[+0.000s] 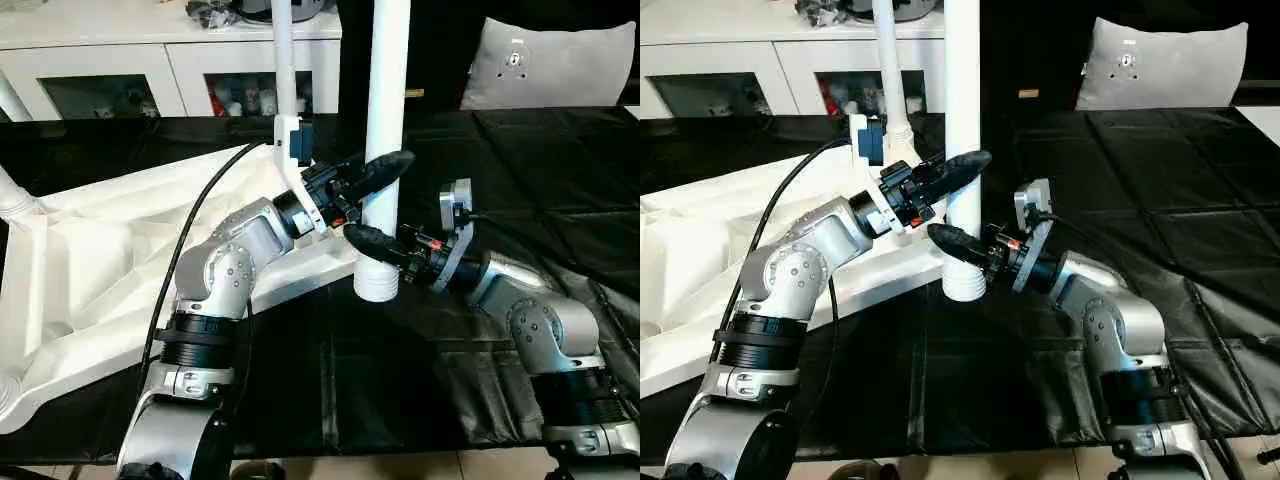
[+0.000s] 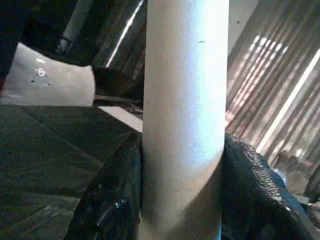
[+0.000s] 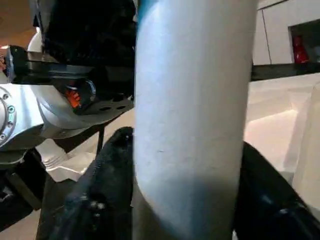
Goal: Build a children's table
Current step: Insert table leg to table base
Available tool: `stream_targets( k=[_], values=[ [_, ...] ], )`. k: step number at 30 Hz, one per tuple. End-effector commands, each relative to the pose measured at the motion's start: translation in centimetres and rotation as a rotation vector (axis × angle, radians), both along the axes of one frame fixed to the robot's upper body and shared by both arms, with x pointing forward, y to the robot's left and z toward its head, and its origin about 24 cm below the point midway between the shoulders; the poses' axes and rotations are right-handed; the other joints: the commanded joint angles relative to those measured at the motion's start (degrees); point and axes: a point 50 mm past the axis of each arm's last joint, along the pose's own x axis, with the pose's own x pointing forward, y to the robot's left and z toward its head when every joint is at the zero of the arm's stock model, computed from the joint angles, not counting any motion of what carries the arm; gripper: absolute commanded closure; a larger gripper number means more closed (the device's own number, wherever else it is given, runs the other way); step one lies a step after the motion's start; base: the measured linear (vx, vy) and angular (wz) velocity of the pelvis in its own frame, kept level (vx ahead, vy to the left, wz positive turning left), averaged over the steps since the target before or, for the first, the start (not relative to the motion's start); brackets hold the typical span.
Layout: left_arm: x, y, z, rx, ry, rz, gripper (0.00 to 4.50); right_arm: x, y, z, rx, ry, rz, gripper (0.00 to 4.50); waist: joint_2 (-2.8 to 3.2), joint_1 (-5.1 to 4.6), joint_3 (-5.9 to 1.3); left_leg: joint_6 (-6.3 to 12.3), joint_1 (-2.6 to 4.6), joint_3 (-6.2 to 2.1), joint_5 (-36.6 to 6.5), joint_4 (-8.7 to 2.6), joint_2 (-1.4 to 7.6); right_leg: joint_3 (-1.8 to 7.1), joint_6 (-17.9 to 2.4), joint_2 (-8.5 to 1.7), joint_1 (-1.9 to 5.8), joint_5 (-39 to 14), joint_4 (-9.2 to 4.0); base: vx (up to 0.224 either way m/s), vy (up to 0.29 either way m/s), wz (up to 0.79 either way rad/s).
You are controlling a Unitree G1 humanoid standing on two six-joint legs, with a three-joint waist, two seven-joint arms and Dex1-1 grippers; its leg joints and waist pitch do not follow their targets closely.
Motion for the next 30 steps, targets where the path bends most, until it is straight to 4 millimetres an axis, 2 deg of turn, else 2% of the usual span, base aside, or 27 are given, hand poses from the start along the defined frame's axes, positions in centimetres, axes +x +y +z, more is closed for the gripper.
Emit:
stream_targets(
  k=[1,5,10,22,30],
  values=[
    [0.0,0.2,1.1,0.022,-0.067,0.012,2.67,-0.2,-0.3,0.5,0.003,-0.006,0.025,1.53,-0.91,0.19,-4.30,4.73,1.39,-1.03,-4.29,-2.94,2.79,2.04,-13.73,-4.40,3.03,0.96,-3.57,0.000,0.000,0.00],
    [-0.1,0.3,1.1,0.043,-0.084,0.009,2.67,-0.4,-0.9,0.9,0.023,0.007,0.058,1.31,-0.93,0.21,-4.37,5.13,1.36,-1.01,-3.83,-2.83,2.73,2.03,-13.83,-4.35,3.07,1.75,-3.43,0.000,0.000,0.00],
    [-0.6,-0.2,1.2,0.058,-0.114,-0.036,2.67,0.0,-1.8,0.8,-0.024,0.034,0.056,0.66,-0.97,0.40,-4.39,4.95,1.36,-0.99,-3.72,-2.74,2.82,2.01,-14.23,-4.48,3.00,1.42,-3.36,0.000,0.000,0.00],
    [-1.6,-0.8,0.9,0.109,-0.167,-0.116,2.67,0.5,-2.0,0.7,-0.112,0.037,0.138,0.60,-1.19,0.21,-4.13,3.66,1.37,-0.92,-6.04,-2.74,2.74,2.04,-13.70,-4.38,2.89,-3.65,-3.76,0.000,0.000,0.00],
    [-1.8,-1.1,0.8,0.119,-0.178,-0.129,2.67,0.4,-1.7,0.2,-0.138,0.050,0.177,0.60,-1.17,0.35,-4.32,4.35,1.31,-0.92,-4.78,-2.56,2.72,2.05,-14.15,-4.36,2.92,-1.26,-3.41,0.000,0.000,0.00]
  ],
)
